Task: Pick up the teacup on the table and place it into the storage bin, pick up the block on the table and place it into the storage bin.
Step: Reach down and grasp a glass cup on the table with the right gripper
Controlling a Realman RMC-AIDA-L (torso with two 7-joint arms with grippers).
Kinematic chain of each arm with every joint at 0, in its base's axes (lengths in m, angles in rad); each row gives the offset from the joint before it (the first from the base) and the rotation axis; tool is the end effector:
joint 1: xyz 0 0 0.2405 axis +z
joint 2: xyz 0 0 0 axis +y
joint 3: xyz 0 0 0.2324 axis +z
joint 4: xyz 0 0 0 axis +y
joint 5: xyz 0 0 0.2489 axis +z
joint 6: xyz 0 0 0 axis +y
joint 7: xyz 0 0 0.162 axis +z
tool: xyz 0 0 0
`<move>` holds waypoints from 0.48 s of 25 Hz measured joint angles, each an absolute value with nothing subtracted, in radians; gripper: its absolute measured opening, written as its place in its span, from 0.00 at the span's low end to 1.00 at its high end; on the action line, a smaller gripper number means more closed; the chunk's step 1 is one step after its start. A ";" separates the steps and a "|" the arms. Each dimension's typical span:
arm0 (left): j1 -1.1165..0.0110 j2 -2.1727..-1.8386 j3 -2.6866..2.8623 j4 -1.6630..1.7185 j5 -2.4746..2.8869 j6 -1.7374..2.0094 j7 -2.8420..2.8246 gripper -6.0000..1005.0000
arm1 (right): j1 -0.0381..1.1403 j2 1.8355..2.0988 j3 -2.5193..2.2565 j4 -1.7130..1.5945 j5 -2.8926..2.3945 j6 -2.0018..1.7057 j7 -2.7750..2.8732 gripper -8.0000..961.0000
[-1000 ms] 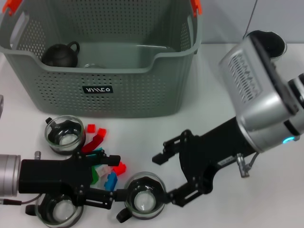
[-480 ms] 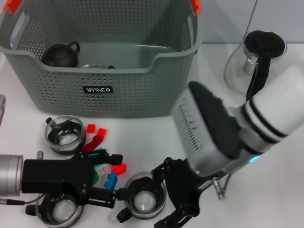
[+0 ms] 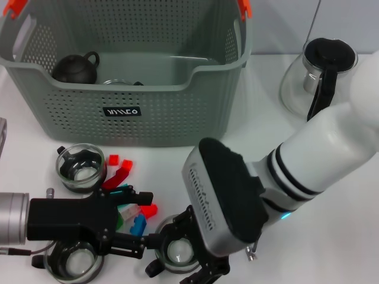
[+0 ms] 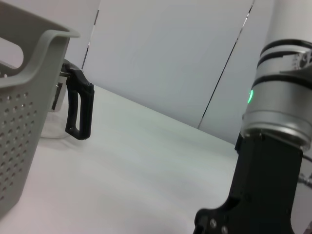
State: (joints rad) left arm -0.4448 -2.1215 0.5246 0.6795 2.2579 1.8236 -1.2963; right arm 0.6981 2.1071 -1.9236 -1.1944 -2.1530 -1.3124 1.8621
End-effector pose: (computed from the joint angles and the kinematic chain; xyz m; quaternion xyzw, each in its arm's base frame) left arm -0.2881 0.2833 -0.0109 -0.9458 -0.2221 -0.2349 0.0293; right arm 0.0811 0.3009 -0.1500 0.9806 0.1440 0.1111 0.0734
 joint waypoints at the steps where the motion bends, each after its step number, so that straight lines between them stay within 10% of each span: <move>1: -0.445 -2.121 0.525 0.679 2.258 1.824 -1.296 0.94 | 0.699 2.108 -1.933 -1.191 -2.153 -1.303 1.862 0.84; 12: -0.445 -2.121 0.513 0.674 2.254 1.815 -1.293 0.94 | 0.750 2.111 -2.019 -1.106 -2.154 -1.241 1.929 0.84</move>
State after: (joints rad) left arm -0.4448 -2.1214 0.5132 0.6743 2.2543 1.8150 -1.2933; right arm 0.7498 2.1107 -2.0188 -1.1060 -2.1537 -1.2405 1.9288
